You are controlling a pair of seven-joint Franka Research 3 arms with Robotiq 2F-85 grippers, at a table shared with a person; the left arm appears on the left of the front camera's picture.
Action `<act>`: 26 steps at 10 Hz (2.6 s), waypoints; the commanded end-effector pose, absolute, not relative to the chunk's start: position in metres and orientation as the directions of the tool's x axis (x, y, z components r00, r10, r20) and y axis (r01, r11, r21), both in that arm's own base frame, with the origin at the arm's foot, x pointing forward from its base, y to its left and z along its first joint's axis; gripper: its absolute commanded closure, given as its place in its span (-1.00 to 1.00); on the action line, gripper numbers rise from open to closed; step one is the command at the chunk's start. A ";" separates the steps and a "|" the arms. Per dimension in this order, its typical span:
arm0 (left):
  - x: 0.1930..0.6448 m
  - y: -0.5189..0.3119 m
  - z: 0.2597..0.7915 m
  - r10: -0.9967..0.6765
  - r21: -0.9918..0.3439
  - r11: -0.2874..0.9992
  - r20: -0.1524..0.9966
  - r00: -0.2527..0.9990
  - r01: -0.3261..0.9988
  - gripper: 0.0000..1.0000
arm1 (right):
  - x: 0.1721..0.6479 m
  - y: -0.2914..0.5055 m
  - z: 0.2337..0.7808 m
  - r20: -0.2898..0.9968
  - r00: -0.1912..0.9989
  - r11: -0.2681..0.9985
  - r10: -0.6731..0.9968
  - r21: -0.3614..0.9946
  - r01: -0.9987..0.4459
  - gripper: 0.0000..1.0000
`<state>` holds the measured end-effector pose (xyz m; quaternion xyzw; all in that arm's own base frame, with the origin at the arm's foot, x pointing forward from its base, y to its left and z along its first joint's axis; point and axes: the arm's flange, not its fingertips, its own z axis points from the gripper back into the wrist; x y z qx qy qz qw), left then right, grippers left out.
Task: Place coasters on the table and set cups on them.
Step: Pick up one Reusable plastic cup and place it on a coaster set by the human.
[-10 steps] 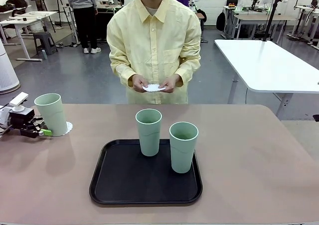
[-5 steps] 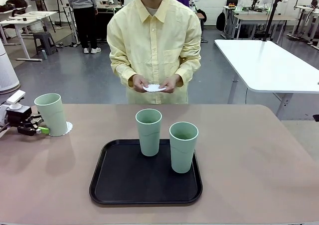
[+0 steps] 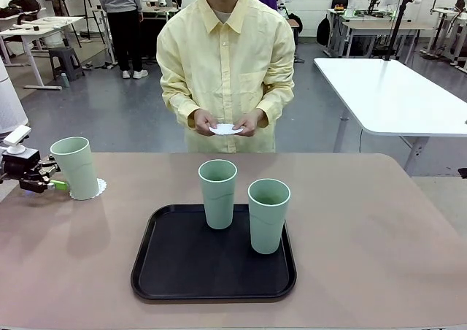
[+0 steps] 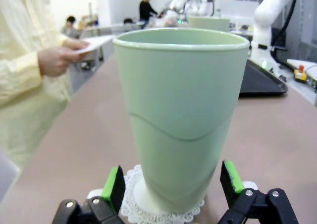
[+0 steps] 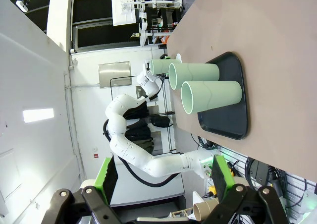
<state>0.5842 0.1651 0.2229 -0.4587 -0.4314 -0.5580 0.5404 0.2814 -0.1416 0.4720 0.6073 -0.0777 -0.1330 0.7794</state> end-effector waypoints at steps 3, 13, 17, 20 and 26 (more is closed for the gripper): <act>0.577 0.172 0.240 -0.287 -0.038 -0.032 0.957 0.028 0.999 -1.00 | 0.281 -0.141 0.473 -0.037 0.953 0.221 -0.302 0.969 0.107 -1.00; 0.484 0.090 0.423 -0.758 0.136 0.413 0.600 0.257 0.901 -1.00 | 0.281 -0.141 0.473 -0.037 0.953 0.221 -0.302 0.969 0.107 -1.00; 0.429 0.026 0.470 -0.788 0.259 0.566 0.449 0.421 0.783 -1.00 | 0.281 -0.141 0.473 -0.037 0.953 0.221 -0.302 0.969 0.107 -1.00; 0.412 0.000 0.491 -0.757 0.222 0.650 0.274 0.593 0.727 -1.00 | 0.281 -0.141 0.473 -0.037 0.953 0.221 -0.302 0.969 0.107 -1.00; 0.400 -0.006 0.486 -0.752 0.217 0.659 0.164 0.638 0.721 -1.00 | 0.281 -0.141 0.473 -0.037 0.953 0.221 -0.302 0.969 0.107 -1.00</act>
